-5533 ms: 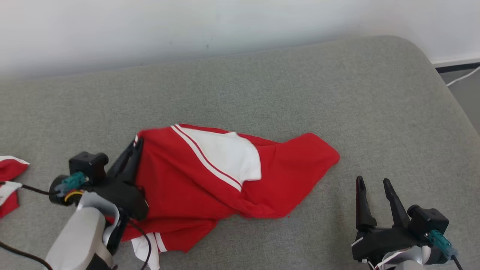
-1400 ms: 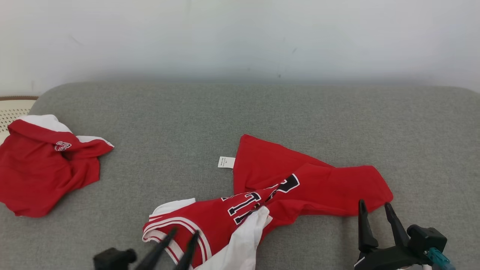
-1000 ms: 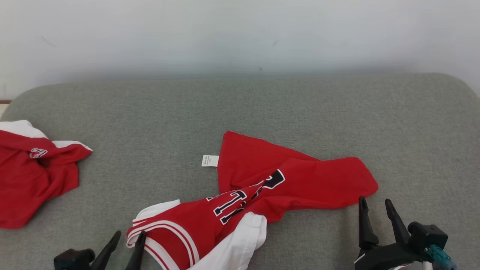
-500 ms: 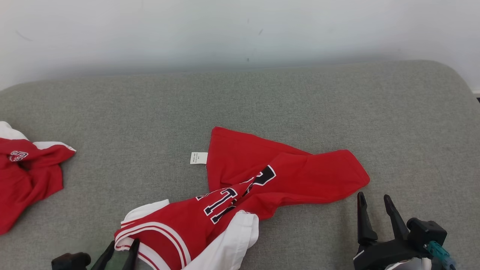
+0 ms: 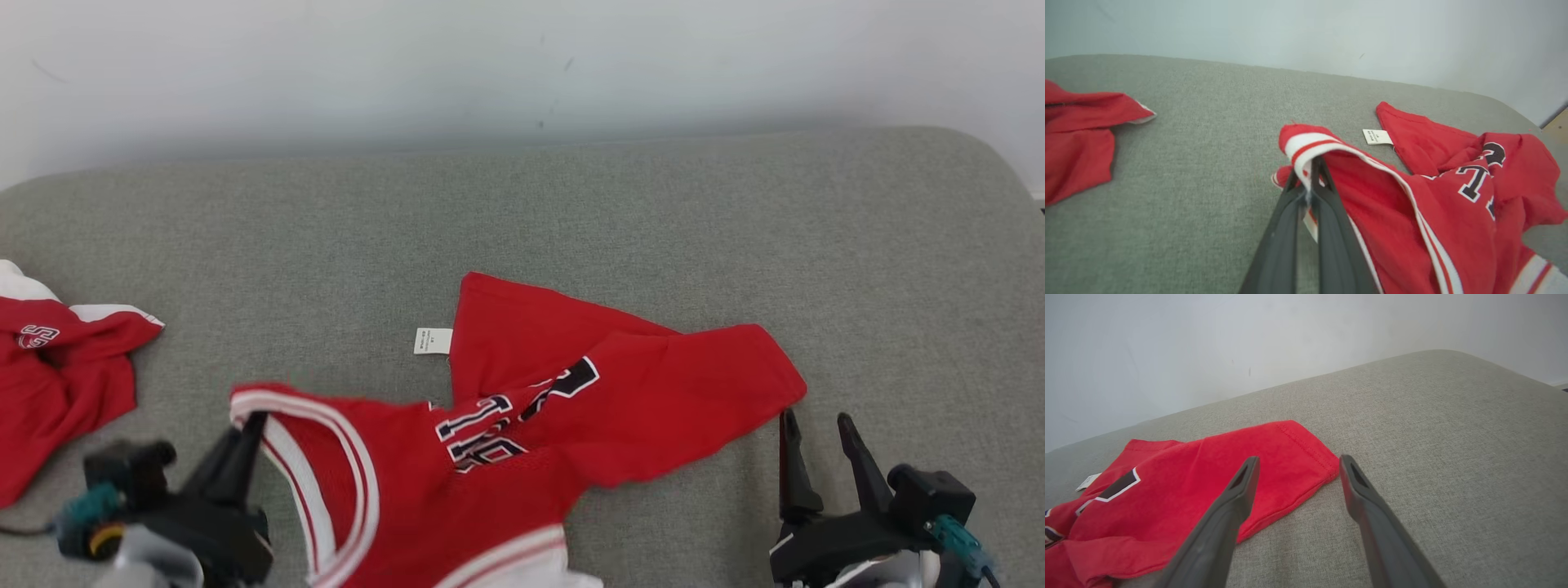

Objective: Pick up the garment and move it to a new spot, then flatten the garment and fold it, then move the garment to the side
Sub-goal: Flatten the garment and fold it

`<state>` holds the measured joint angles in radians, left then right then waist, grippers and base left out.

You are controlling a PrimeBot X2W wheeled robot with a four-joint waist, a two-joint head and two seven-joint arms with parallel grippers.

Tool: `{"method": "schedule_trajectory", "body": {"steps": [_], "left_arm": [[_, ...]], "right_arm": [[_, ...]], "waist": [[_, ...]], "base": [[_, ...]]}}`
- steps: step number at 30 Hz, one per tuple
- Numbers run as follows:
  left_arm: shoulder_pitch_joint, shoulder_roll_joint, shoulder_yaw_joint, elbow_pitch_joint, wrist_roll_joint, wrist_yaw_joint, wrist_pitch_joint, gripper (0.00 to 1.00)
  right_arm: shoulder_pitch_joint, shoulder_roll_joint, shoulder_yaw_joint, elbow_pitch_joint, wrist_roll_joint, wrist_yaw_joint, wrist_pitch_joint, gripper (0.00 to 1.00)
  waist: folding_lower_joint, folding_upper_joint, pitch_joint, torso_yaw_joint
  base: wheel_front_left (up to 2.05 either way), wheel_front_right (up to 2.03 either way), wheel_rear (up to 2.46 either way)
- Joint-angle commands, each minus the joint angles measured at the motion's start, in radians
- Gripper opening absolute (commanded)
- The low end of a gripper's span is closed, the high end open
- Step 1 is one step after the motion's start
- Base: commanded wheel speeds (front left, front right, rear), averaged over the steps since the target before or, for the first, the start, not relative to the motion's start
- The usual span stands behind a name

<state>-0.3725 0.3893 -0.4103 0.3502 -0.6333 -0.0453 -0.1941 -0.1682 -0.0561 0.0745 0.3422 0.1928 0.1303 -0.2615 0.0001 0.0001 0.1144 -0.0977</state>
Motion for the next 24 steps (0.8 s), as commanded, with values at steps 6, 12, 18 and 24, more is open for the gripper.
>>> {"method": "schedule_trajectory", "body": {"steps": [6,12,18,24], "left_arm": [[-0.142,0.059,0.0,-0.037,0.021,-0.028,0.058,0.0],[-0.241,0.104,0.003,-0.026,0.043,-0.038,0.083,0.0],[-0.297,0.119,-0.012,0.027,0.076,-0.045,0.064,0.0],[-0.273,0.092,-0.03,0.112,0.059,-0.058,0.02,0.29]], "right_arm": [[-0.031,0.002,0.008,-0.008,0.011,0.001,-0.005,1.0],[-0.044,0.005,0.012,-0.011,0.02,0.001,-0.005,1.0],[-0.045,0.006,0.012,-0.011,0.027,0.001,-0.005,1.0],[-0.042,0.006,0.012,-0.008,0.035,0.001,-0.005,1.0]], "waist": [[-0.0001,-0.0001,0.027,-0.035],[-0.0001,-0.0001,0.048,-0.074],[-0.0001,-0.0001,0.058,-0.095],[-0.0001,-0.0001,0.053,-0.095]], "base": [[0.0,0.0,0.0],[0.0,0.0,0.0],[0.0,0.0,0.0],[0.0,0.0,0.0]]}}
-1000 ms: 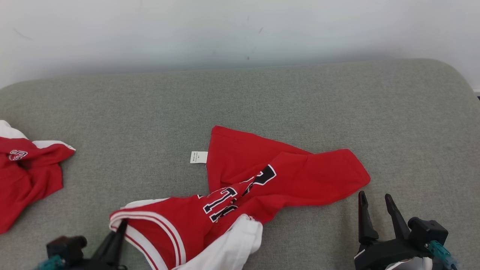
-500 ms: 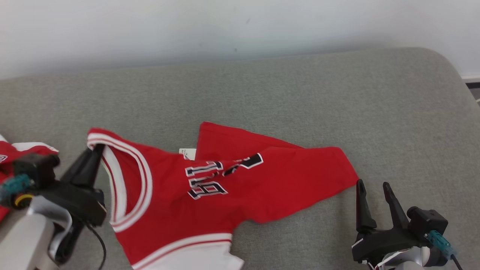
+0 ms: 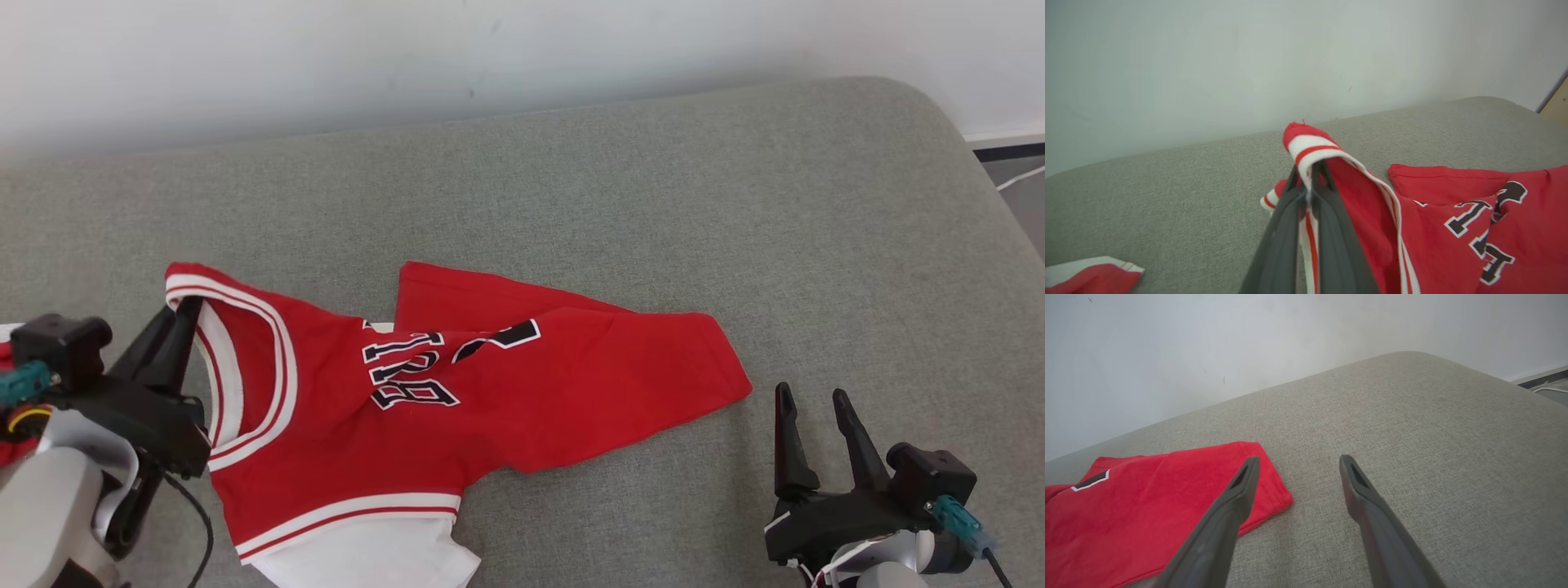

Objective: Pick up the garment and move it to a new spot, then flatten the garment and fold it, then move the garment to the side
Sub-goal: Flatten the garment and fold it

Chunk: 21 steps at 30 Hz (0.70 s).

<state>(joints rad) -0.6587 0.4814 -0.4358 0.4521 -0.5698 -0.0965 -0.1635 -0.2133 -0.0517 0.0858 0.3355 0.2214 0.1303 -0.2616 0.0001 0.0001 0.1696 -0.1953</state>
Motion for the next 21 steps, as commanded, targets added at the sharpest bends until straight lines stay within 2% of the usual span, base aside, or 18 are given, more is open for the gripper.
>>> {"method": "schedule_trajectory", "body": {"steps": [1,2,3,9,14,17,21], "left_arm": [[0.014,0.0,-0.004,0.011,-0.005,-0.006,-0.011,0.29],[0.017,-0.001,-0.006,0.021,-0.005,-0.007,-0.017,0.97],[0.023,-0.001,-0.007,0.037,-0.006,-0.004,-0.021,1.0],[0.066,0.002,-0.011,0.074,-0.022,-0.009,-0.039,1.0],[0.141,-0.004,0.002,0.036,-0.045,0.014,-0.061,1.0],[0.19,-0.012,0.024,-0.018,-0.043,0.047,-0.081,1.0],[0.265,-0.031,0.072,-0.125,-0.017,0.112,-0.1,1.0]], "right_arm": [[0.003,0.002,0.0,-0.002,0.006,0.001,-0.005,1.0],[0.006,0.002,-0.003,-0.002,0.006,0.001,-0.005,1.0],[0.009,0.002,-0.005,-0.002,0.005,0.001,-0.005,1.0],[0.026,0.002,-0.01,0.003,0.0,0.001,-0.005,1.0],[0.047,0.002,-0.011,0.004,-0.001,0.001,-0.005,1.0],[0.056,0.001,-0.012,-0.001,-0.006,0.001,-0.005,1.0],[0.072,0.001,-0.016,-0.004,-0.015,0.001,-0.005,1.0]], "waist": [[-0.0001,-0.0001,-0.002,0.003],[-0.0001,-0.0001,-0.004,0.006],[-0.0001,-0.0001,-0.008,0.01],[-0.0001,-0.0001,-0.035,0.039],[-0.0001,-0.0001,-0.067,0.069],[-0.0001,-0.0001,-0.087,0.087],[-0.0001,-0.0001,-0.109,0.11]], "base": [[0.0,0.0,0.0],[0.0,0.0,0.0],[0.0,0.0,0.0],[0.0,0.0,0.0],[0.0,0.0,0.0],[0.0,0.0,0.0],[0.0,0.0,0.0]]}}
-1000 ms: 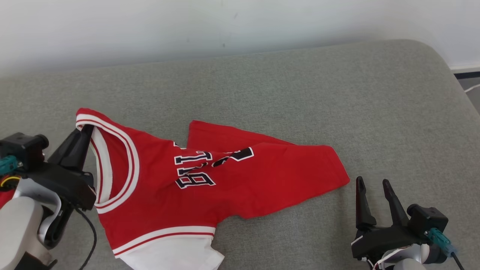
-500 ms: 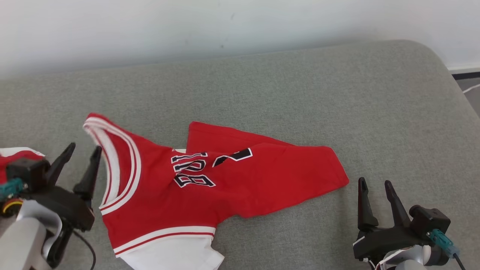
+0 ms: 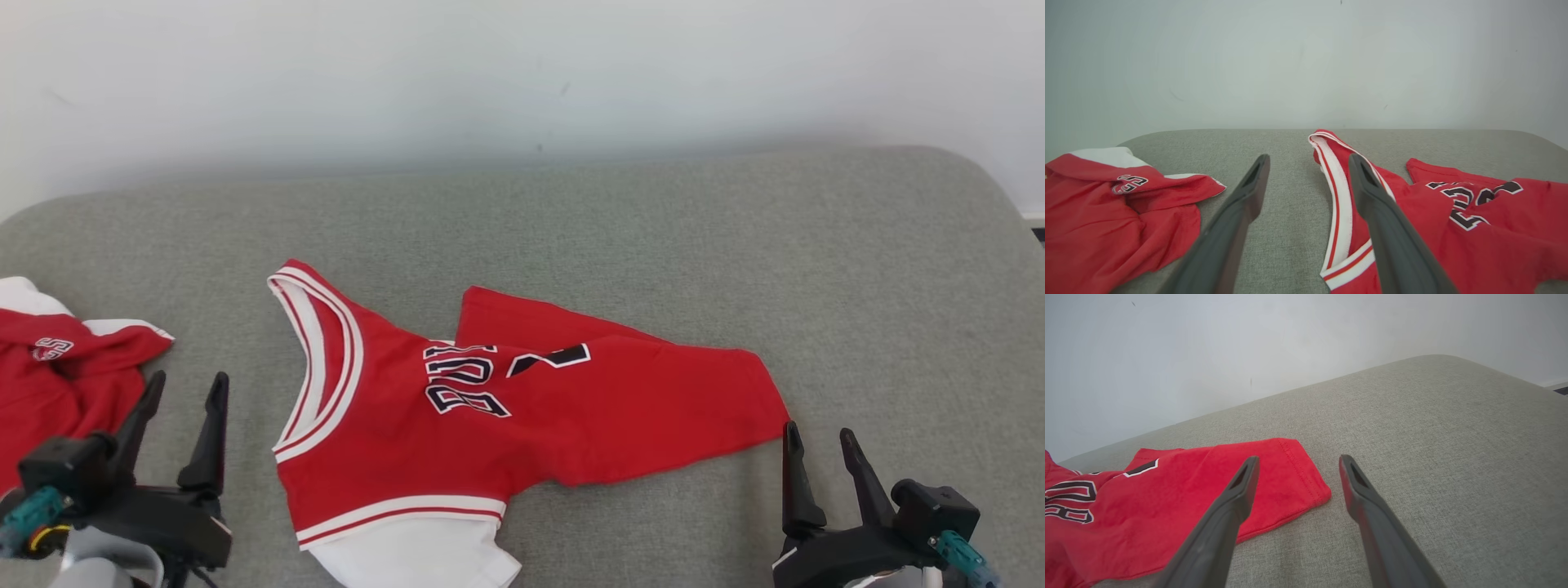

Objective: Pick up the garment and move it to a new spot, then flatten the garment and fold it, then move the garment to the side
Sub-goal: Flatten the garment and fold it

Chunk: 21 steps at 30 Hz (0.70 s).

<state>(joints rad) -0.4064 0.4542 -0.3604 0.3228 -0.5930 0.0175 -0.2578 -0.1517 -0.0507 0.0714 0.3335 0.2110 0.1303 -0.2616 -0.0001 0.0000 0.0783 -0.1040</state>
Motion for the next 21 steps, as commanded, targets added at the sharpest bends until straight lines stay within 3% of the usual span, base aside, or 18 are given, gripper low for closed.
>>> {"method": "schedule_trajectory", "body": {"steps": [1,4,9,21], "left_arm": [[0.034,-0.01,0.012,-0.029,0.015,0.015,-0.008,1.0],[0.102,-0.041,0.068,-0.144,0.068,0.057,-0.008,1.0],[0.213,-0.105,0.153,-0.268,0.131,0.09,-0.008,1.0],[0.412,-0.282,0.288,-0.42,0.272,0.095,-0.008,1.0]], "right_arm": [[0.012,0.0,-0.002,-0.005,-0.006,0.001,-0.005,1.0],[0.027,0.0,-0.004,-0.007,-0.014,0.001,-0.005,1.0],[0.037,0.001,-0.009,-0.008,-0.025,0.001,-0.005,1.0],[0.055,0.0,0.001,-0.076,-0.062,0.001,-0.005,1.0]], "waist": [[0.0001,0.0,-0.022,0.025],[0.0001,0.0,-0.034,0.043],[0.0001,0.0,-0.054,0.07],[0.0001,0.0,-0.073,0.1]], "base": [[0.0,0.0,0.0],[0.0,0.0,0.0],[0.0,0.0,0.0],[0.0,0.0,0.0]]}}
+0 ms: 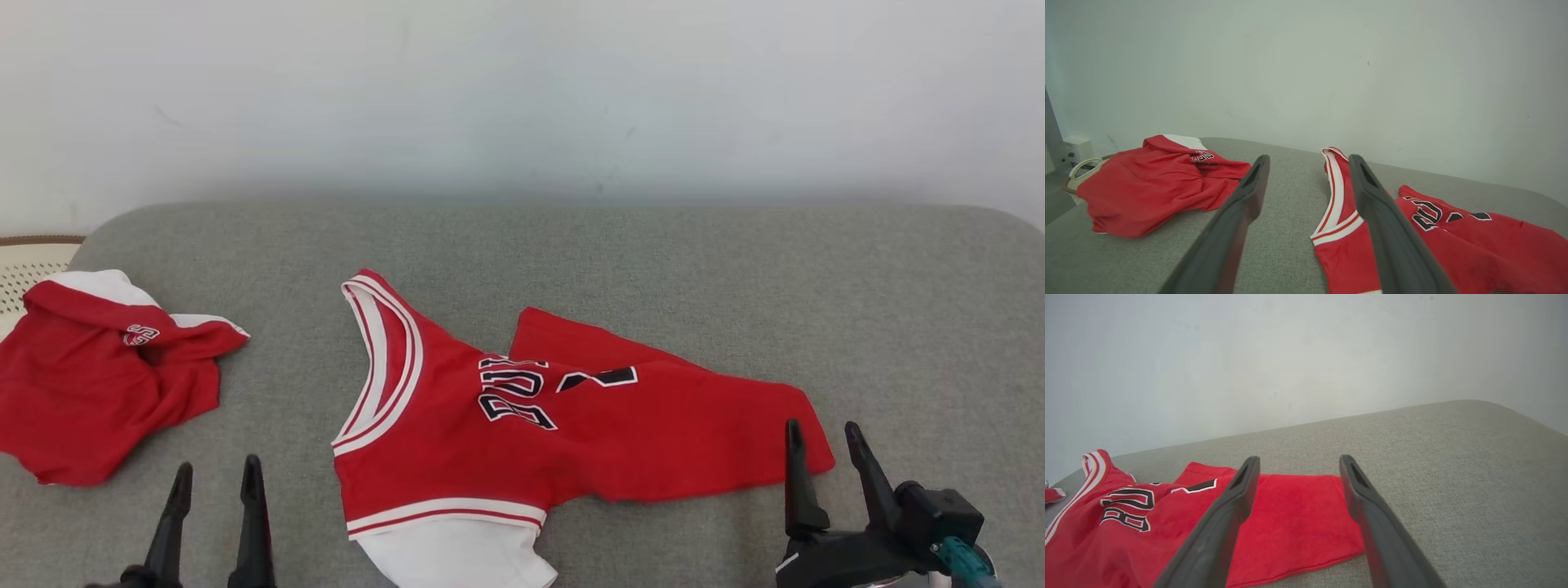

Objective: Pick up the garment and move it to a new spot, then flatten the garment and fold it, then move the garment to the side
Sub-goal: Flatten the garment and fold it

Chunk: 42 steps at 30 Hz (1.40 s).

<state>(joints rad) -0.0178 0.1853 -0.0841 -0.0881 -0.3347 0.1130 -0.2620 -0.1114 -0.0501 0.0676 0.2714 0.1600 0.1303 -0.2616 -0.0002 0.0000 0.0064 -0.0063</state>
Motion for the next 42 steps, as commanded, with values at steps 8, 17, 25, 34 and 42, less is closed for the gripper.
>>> {"method": "schedule_trajectory", "body": {"steps": [8,17,25,34,42], "left_arm": [[0.078,-0.08,0.077,0.018,0.071,-0.02,-0.004,1.0],[0.067,-0.086,0.074,0.115,0.087,-0.092,-0.004,1.0],[0.048,-0.094,0.07,0.154,0.114,-0.1,-0.004,1.0],[0.039,-0.084,0.063,0.169,0.14,-0.093,-0.004,1.0],[0.041,-0.088,0.051,0.169,0.143,-0.096,-0.004,1.0]], "right_arm": [[0.058,-0.017,0.004,-0.072,-0.063,0.001,-0.005,1.0],[0.094,-0.011,-0.029,-0.078,-0.099,0.001,-0.005,1.0],[0.086,-0.004,-0.033,-0.069,-0.104,0.001,-0.005,1.0],[0.076,-0.001,-0.023,-0.061,-0.09,0.001,-0.005,1.0],[0.076,0.0,-0.023,-0.055,-0.09,0.001,-0.005,1.0]], "waist": [[0.0002,0.0,-0.014,0.009],[0.0002,0.0,-0.032,-0.019],[0.0002,0.0,-0.035,-0.064],[0.0002,0.0,-0.039,-0.071],[0.0002,0.0,-0.043,-0.063]], "base": [[0.0,0.0,0.0],[0.0,0.0,0.0],[0.0,0.0,0.0],[0.0,0.0,0.0],[0.0,0.0,0.0]]}}
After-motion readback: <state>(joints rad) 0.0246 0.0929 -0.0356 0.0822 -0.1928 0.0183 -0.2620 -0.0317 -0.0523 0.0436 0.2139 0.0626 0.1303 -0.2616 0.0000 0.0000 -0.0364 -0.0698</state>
